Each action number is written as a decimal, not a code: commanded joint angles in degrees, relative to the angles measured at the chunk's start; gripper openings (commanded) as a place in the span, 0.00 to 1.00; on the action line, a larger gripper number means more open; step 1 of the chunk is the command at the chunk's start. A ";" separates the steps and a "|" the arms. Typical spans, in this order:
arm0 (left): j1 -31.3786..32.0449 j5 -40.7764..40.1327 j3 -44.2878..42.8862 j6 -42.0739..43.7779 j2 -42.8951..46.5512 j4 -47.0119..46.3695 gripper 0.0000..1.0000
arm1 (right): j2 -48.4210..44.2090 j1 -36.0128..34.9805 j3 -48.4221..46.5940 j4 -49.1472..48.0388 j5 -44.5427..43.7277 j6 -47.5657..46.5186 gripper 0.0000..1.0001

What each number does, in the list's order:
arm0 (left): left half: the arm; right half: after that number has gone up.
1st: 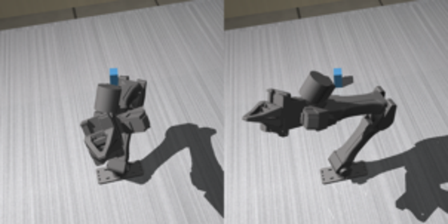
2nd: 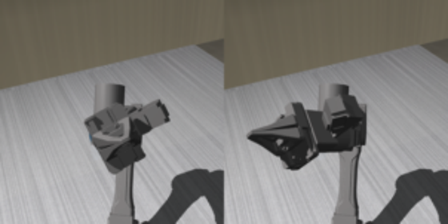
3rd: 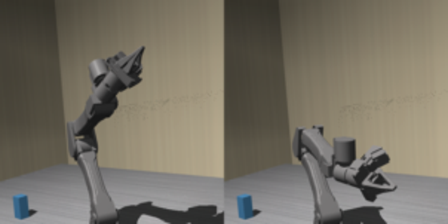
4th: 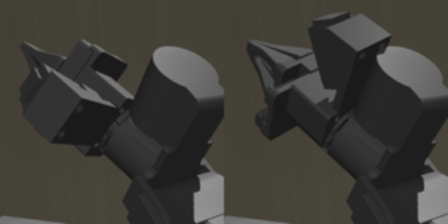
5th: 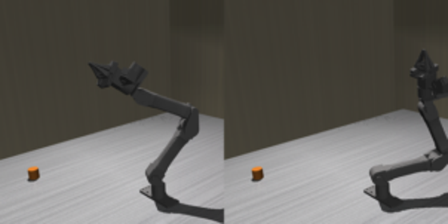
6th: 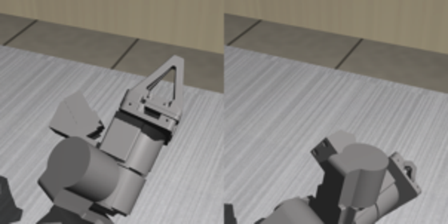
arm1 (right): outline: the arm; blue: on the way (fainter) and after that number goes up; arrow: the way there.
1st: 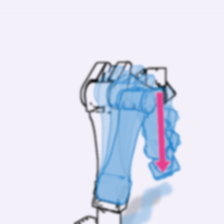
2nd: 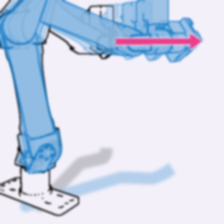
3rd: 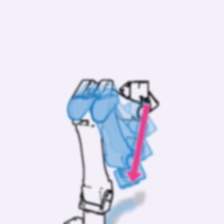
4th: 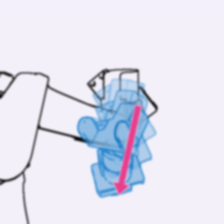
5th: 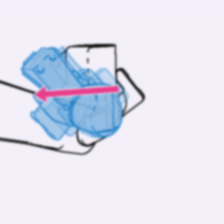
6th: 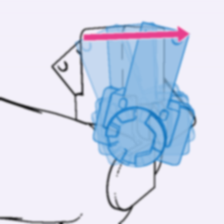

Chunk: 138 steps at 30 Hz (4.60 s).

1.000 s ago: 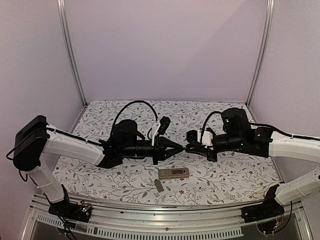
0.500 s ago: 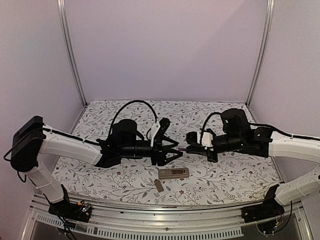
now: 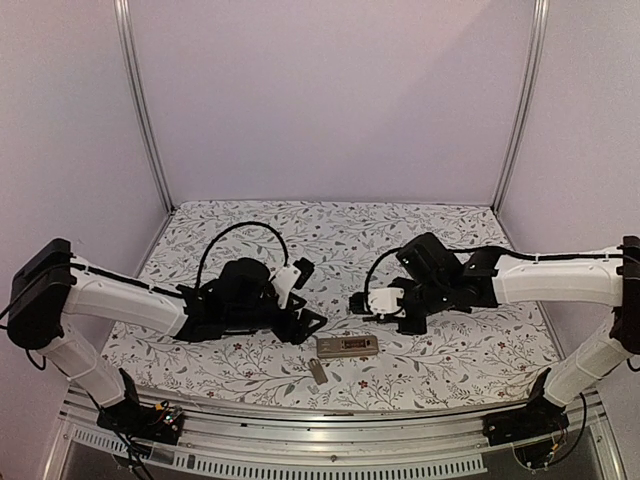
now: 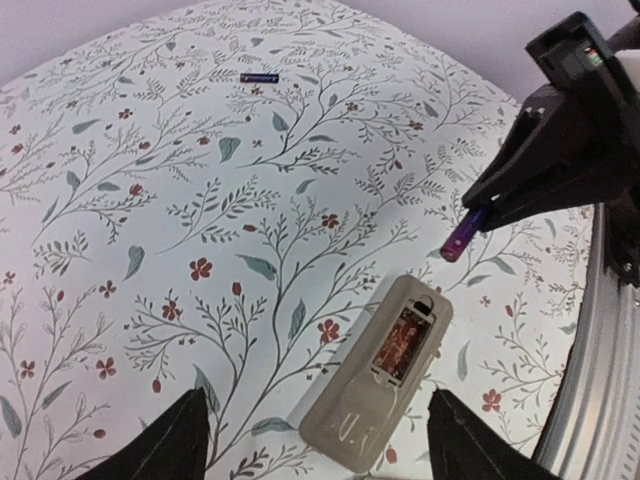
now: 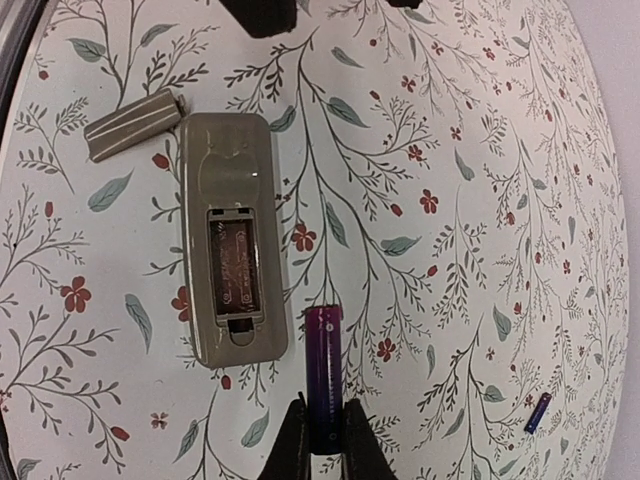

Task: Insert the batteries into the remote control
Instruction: Place the battery in the battery compartment.

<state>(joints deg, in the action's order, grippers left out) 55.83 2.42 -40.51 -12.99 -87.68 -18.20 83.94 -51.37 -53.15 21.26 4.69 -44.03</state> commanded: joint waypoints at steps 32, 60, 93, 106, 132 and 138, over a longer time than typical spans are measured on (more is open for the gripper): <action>-1.09 -4.43 5.79 -8.92 -5.65 2.69 0.70 | 18.51 -10.68 -12.75 11.68 -14.88 -2.03 0.00; -1.19 -3.09 5.92 -7.01 -5.03 2.05 0.70 | 23.00 -11.92 -16.93 13.63 -14.22 -0.60 0.00; 2.86 4.89 13.95 11.64 -0.89 -22.82 0.59 | 13.67 -7.20 -16.42 17.13 -0.39 13.41 0.01; 4.80 16.45 10.42 27.82 -11.25 -38.15 0.62 | 4.60 -3.14 -10.48 11.03 14.46 25.41 0.00; -4.78 21.87 -21.20 47.25 -22.52 34.52 0.93 | -2.38 4.47 0.47 4.67 14.69 41.26 0.00; -5.44 21.26 -22.90 46.28 -25.33 32.89 0.88 | -4.44 4.65 3.06 2.48 15.46 40.91 0.00</action>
<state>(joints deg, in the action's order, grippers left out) 50.76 24.29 -61.84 33.04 -110.98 12.56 81.56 -47.07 -51.94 26.33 19.00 -3.40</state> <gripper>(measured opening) 0.895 0.062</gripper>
